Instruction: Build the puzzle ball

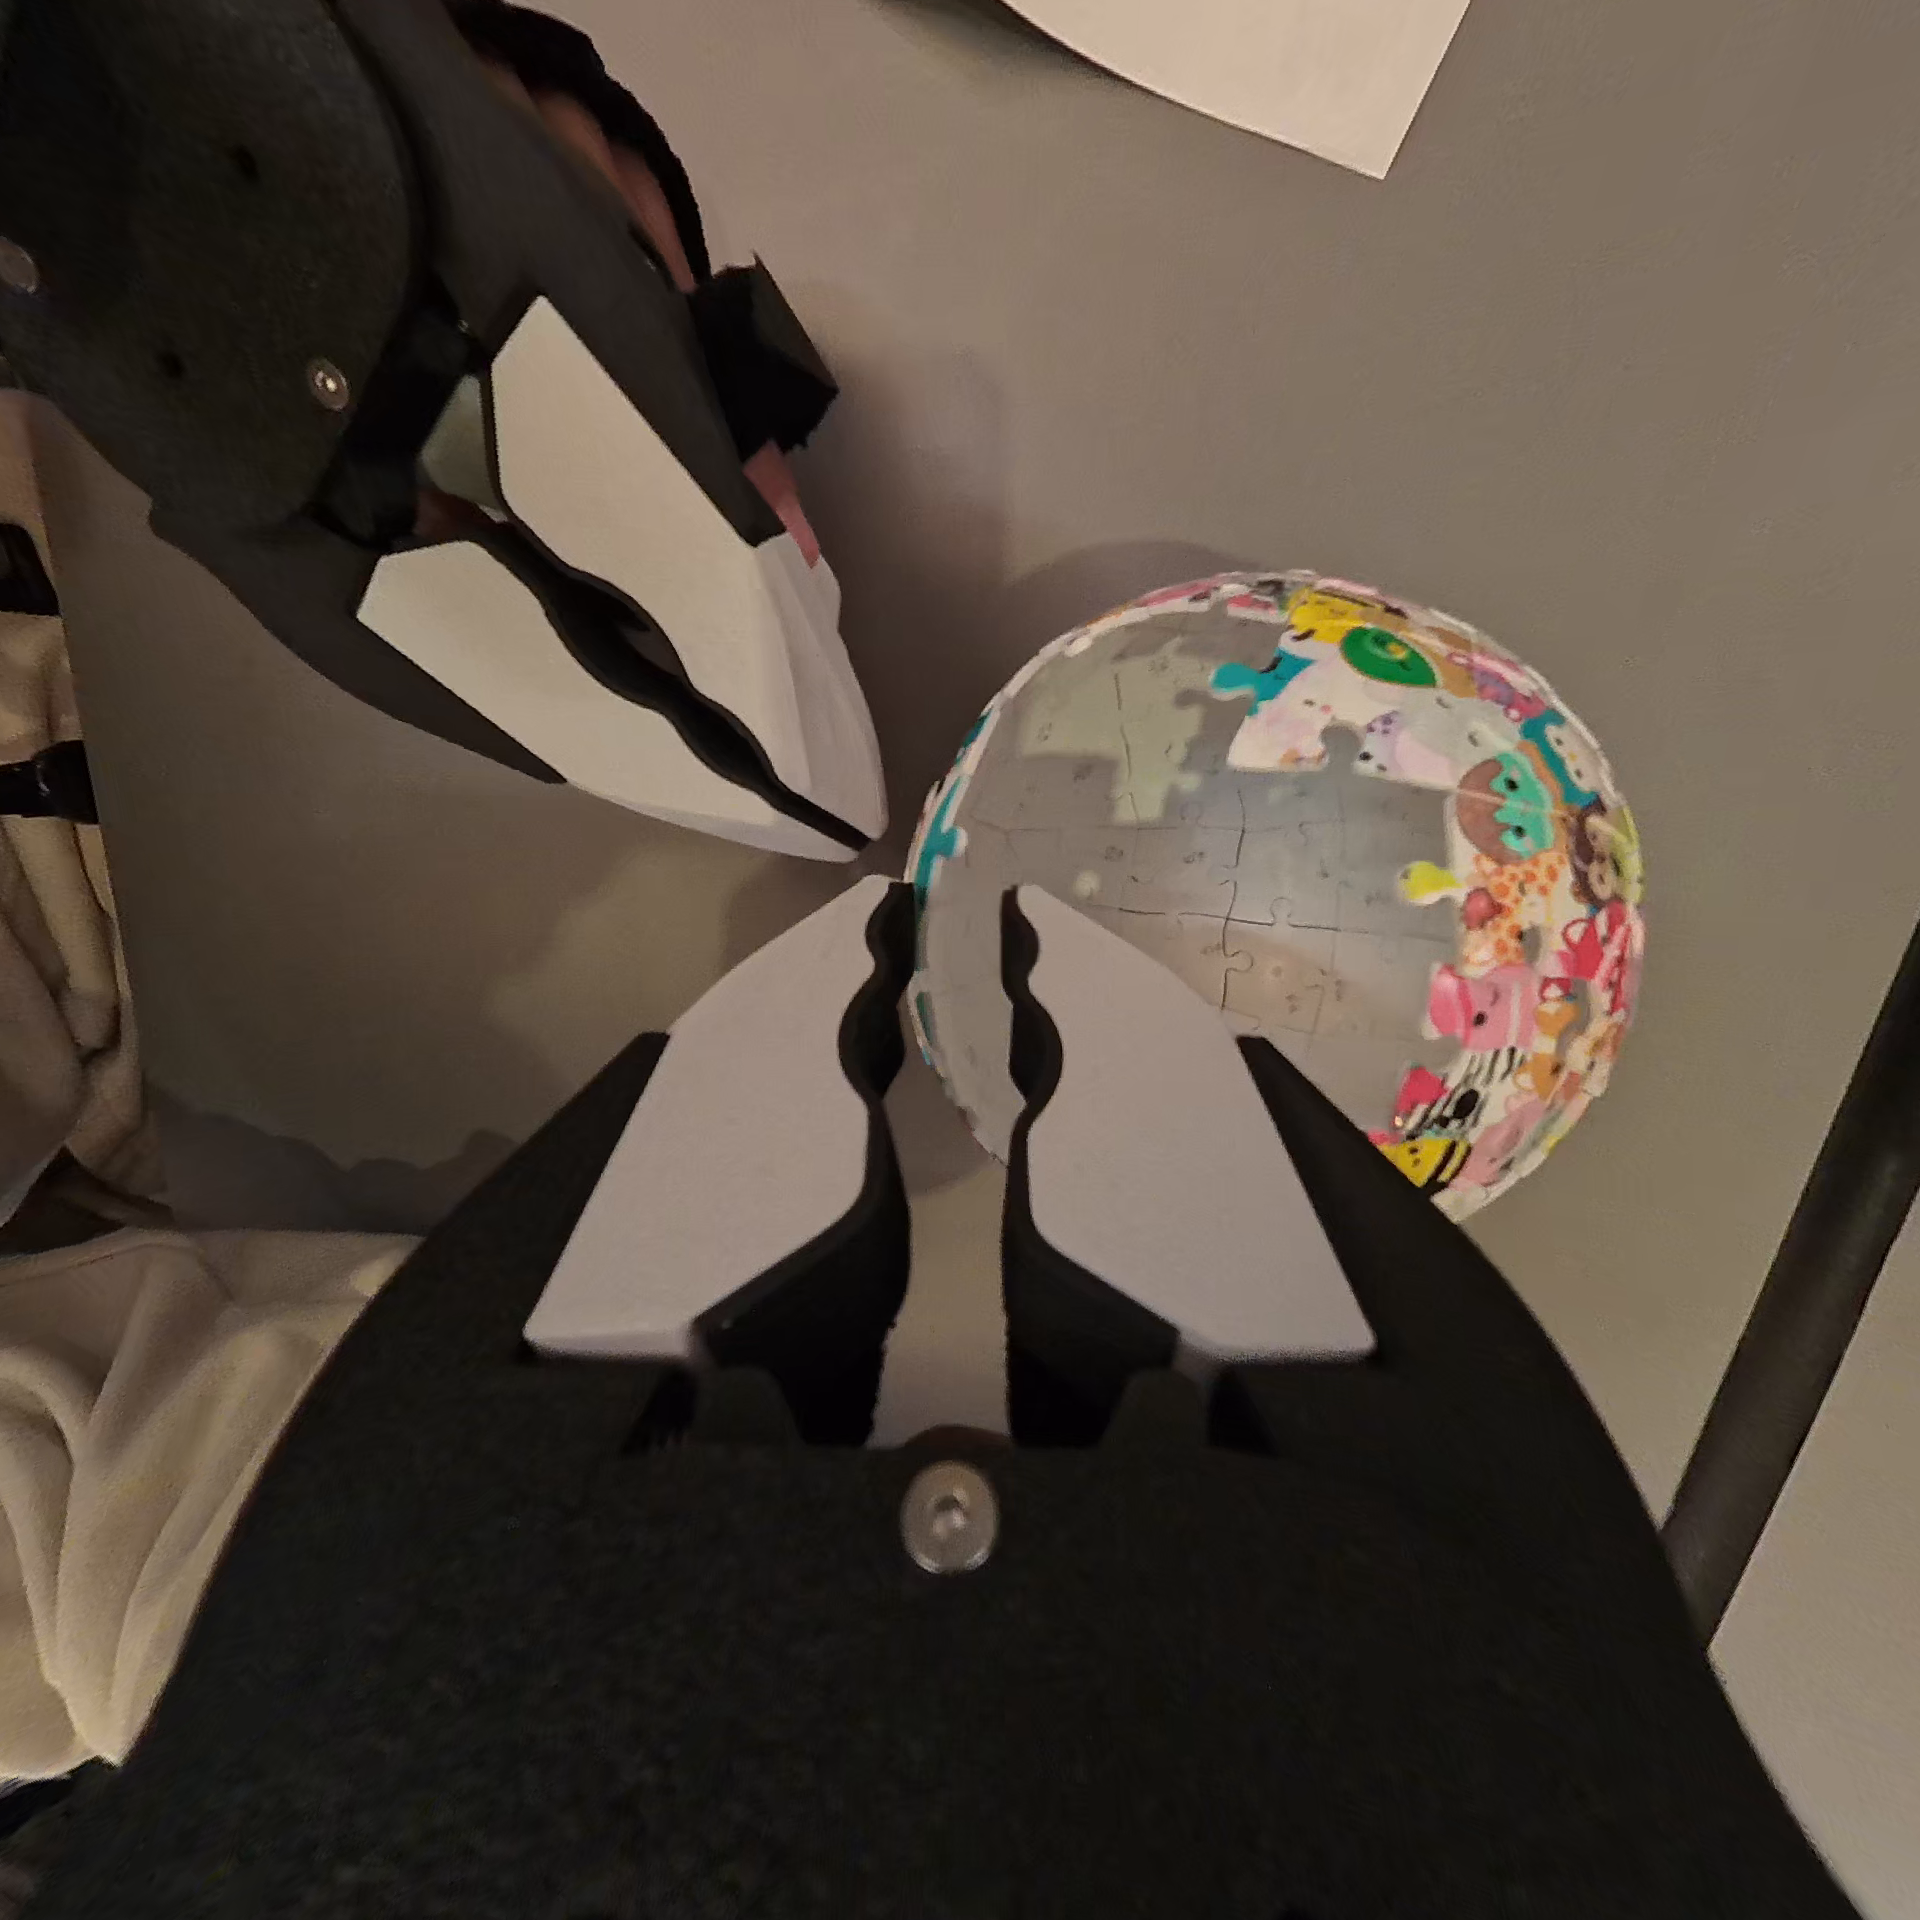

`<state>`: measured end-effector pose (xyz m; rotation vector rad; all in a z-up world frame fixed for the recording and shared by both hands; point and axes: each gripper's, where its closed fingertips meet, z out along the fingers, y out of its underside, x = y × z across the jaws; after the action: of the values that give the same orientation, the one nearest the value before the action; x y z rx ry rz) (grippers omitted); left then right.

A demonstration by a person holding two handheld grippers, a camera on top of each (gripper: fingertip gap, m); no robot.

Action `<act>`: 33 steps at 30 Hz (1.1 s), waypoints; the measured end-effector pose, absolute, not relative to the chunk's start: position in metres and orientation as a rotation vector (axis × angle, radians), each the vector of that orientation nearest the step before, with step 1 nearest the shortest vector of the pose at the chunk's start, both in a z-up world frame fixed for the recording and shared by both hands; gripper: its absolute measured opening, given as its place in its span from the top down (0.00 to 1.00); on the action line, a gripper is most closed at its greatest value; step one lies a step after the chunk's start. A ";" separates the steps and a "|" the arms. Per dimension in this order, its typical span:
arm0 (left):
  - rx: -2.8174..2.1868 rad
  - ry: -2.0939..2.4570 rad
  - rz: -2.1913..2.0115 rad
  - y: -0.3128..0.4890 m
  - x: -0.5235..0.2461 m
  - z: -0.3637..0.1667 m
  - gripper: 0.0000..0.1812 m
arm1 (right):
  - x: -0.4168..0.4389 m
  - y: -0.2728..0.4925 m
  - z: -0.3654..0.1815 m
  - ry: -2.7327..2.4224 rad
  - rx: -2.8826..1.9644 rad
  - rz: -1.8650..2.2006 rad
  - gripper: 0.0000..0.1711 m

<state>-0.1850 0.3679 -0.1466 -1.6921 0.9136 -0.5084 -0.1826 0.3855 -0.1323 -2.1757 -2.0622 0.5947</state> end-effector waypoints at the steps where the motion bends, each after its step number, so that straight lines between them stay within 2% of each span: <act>1: -1.699 0.911 -0.503 0.370 -0.185 -0.148 1.00 | -0.183 0.386 -0.132 -2.056 -2.178 0.588 0.90; 8: -1.657 0.888 -0.485 0.368 -0.190 -0.133 1.00 | -0.184 0.384 -0.129 -2.072 -2.150 0.550 0.89; 13: -1.707 0.882 -0.511 0.374 -0.190 -0.145 1.00 | -0.186 0.386 -0.126 -2.051 -2.144 0.565 0.88; 22: -1.709 0.885 -0.515 0.375 -0.188 -0.147 1.00 | -0.174 0.387 -0.092 -1.783 -1.935 0.415 0.85; 26: -1.722 0.876 -0.526 0.375 -0.191 -0.147 1.00 | -0.180 0.381 -0.101 -1.754 -1.930 0.509 0.84; 33: -1.728 0.830 -0.556 0.377 -0.195 -0.143 1.00 | -0.194 0.379 -0.126 -1.835 -1.978 0.491 0.76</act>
<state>-0.1954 0.3770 -0.1432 -1.7284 0.8295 -0.5562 -0.1942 0.3790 -0.1258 -1.9780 -1.8352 0.4913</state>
